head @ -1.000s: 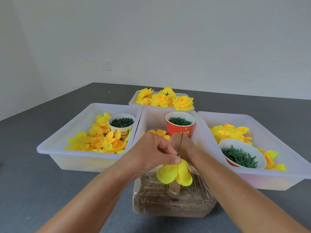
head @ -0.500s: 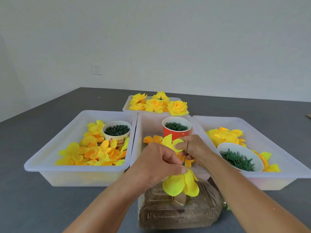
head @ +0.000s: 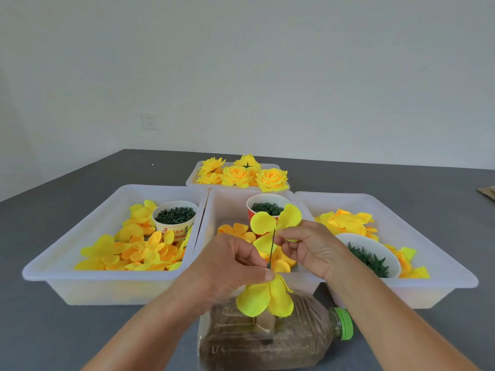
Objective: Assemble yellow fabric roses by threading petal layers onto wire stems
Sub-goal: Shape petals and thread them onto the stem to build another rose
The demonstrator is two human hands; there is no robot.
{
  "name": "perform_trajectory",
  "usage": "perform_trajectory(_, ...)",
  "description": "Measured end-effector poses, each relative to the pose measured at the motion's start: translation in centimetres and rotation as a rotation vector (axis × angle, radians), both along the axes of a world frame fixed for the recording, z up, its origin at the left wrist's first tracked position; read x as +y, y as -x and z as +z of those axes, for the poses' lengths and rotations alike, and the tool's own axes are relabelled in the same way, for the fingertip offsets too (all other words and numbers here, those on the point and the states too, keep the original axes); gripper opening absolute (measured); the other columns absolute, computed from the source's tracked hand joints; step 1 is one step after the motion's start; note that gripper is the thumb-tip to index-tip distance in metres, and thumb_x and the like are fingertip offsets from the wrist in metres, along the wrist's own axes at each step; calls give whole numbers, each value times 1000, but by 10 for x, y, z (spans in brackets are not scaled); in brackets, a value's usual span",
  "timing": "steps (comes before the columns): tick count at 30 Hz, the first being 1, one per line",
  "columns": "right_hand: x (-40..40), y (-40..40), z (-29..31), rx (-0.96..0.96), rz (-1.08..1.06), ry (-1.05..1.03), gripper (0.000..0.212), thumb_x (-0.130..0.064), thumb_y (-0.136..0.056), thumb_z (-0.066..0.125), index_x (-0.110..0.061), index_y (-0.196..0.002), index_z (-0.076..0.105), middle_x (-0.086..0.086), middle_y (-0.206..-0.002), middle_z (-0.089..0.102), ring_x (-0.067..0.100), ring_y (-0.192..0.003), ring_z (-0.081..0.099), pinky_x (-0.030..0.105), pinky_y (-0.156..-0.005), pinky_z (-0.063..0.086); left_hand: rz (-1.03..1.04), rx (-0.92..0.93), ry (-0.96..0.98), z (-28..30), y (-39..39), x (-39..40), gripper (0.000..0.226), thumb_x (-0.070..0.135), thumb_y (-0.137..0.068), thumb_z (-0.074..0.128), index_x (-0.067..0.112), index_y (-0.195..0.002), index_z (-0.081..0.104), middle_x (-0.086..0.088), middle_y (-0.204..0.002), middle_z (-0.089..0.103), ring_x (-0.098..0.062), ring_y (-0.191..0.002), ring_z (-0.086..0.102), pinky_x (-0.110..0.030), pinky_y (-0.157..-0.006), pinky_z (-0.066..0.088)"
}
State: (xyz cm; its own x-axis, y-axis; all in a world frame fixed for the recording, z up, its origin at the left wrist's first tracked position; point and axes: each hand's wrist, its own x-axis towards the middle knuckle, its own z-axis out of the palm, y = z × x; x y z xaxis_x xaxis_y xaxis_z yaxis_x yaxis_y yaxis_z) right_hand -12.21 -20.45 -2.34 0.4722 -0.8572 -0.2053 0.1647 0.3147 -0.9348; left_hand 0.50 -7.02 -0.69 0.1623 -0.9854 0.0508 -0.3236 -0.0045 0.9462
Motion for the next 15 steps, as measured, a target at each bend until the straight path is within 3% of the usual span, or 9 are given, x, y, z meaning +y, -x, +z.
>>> perform_trajectory(3,3,2,1,61,23,14,18,-3,-75,72,-9,-91,65,4,-70,70,15,-56,67,20,-41,44,18,7,-2,1,1,1,7,4,-71,78,2,-70,71,-7,-70,66,-13,-67,57,-21,-66,46)
perform_trajectory(8,5,7,5,106,-19,36,31,-17,-70,78,-14,-100,69,8,-96,70,24,-88,64,29,-60,43,54,8,-5,0,4,3,7,4,-70,78,3,-70,71,-11,-73,68,-16,-69,58,-23,-68,47)
perform_trajectory(15,13,9,14,-12,-7,-37,12,-5,-78,71,-5,-89,65,11,-74,68,19,-54,65,23,-43,49,54,19,-10,2,5,3,8,1,-71,77,4,-67,71,-6,-66,66,-11,-62,56,-16,-59,45)
